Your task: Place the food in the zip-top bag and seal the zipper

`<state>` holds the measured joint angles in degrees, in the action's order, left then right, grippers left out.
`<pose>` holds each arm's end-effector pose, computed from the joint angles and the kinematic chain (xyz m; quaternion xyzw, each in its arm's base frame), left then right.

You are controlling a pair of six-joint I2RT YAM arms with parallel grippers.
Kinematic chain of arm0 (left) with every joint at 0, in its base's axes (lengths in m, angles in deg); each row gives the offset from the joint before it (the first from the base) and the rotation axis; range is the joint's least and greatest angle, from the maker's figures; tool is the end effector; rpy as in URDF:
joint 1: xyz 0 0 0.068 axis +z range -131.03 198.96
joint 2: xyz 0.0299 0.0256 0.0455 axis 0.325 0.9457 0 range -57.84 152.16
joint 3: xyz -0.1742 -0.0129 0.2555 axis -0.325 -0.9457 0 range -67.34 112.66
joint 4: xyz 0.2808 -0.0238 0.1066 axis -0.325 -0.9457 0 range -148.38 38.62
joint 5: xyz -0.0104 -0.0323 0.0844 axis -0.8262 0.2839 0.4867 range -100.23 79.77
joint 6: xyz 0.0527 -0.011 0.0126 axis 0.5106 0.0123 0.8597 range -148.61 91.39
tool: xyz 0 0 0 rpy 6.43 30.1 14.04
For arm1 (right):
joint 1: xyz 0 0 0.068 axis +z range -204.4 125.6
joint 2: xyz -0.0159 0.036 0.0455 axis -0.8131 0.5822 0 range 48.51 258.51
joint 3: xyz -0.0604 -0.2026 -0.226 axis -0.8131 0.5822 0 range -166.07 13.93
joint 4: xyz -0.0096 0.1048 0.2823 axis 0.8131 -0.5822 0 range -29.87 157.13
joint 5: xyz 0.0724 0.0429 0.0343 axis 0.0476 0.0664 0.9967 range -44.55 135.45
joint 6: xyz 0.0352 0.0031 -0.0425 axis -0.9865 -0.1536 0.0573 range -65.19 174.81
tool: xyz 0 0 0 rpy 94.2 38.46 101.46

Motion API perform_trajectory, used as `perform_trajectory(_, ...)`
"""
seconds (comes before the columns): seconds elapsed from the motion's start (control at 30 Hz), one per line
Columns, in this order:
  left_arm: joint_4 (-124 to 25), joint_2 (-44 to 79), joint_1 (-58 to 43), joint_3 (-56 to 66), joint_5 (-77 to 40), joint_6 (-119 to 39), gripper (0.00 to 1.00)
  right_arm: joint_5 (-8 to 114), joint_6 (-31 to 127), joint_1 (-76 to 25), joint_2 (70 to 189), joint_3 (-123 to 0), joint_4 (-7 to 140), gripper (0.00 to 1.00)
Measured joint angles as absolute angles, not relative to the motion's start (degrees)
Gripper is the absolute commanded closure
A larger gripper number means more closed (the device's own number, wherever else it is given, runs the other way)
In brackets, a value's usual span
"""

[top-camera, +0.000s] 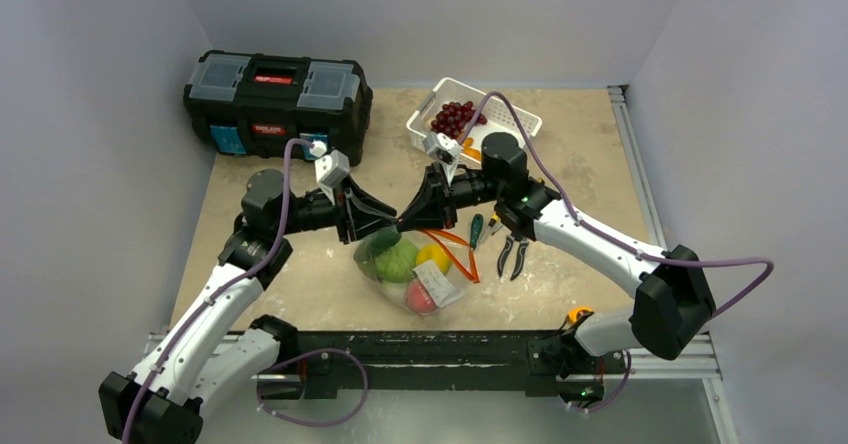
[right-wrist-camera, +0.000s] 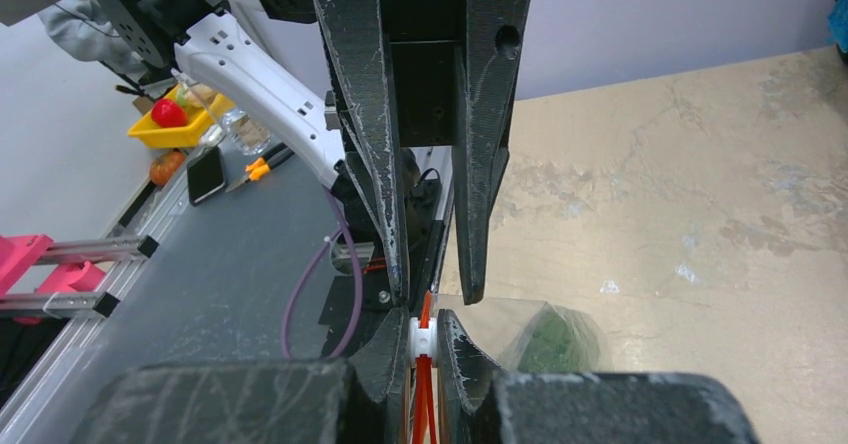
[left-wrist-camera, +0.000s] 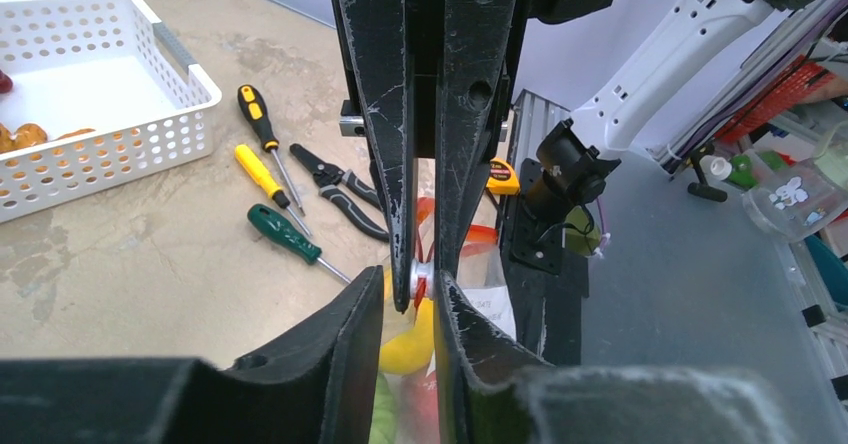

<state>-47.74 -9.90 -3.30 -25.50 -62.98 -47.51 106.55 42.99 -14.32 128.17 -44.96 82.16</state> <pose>0.1798 -0.1060 0.3626 0.3262 0.6376 -0.5182 0.4674 0.2445 0.2488 0.3554 -0.4865 0.5361 0.5917 0.3546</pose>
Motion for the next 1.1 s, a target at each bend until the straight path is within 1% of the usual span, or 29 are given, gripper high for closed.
perform_trajectory(0.07, -47.6, -9.9, -3.3, -25.5, -63.2, -47.6, 0.88, 106.6, 42.9, -14.3, 128.2, -45.0, 82.2, 1.00)
perform_trajectory(0.17, -47.6, -9.8, -3.3, -25.5, -63.8, -47.5, 0.91, 106.6, 42.8, -14.3, 128.2, -45.0, 82.2, 1.00)
perform_trajectory(0.23, -47.6, -9.8, -3.3, -25.5, -64.1, -47.4, 0.91, 106.5, 42.8, -14.3, 128.2, -45.0, 82.3, 1.00)
perform_trajectory(0.37, -47.6, -9.8, -3.3, -25.5, -65.1, -47.1, 0.87, 106.6, 42.8, -14.3, 128.2, -45.0, 82.4, 1.00)
perform_trajectory(0.47, -47.7, -9.7, -3.3, -25.5, -65.7, -46.8, 0.87, 106.6, 42.8, -14.3, 128.2, -45.0, 82.4, 1.00)
perform_trajectory(0.53, -47.7, -9.6, -3.5, -25.5, -65.8, -46.4, 0.89, 106.6, 42.8, -14.3, 128.2, -45.0, 82.3, 1.00)
perform_trajectory(0.6, -47.8, -9.6, -3.8, -25.5, -65.8, -46.0, 0.94, 106.6, 42.8, -14.3, 128.2, -45.0, 82.2, 1.00)
perform_trajectory(0.7, -48.1, -9.5, -4.0, -25.5, -65.6, -45.4, 0.96, 106.9, 42.8, -14.3, 128.4, -45.0, 82.0, 1.00)
perform_trajectory(1.0, -52.5, -9.6, -5.3, -24.1, -63.2, -41.2, 0.89, 106.9, 41.9, -14.3, 128.5, -44.9, 81.3, 1.00)
perform_trajectory(1.03, -53.3, -9.6, -5.5, -23.7, -62.8, -40.6, 0.91, 106.9, 41.8, -14.3, 128.5, -44.9, 81.3, 1.00)
perform_trajectory(1.1, -54.1, -9.7, -5.7, -23.4, -62.3, -39.8, 0.97, 106.9, 41.5, -14.3, 128.5, -44.9, 81.3, 1.00)
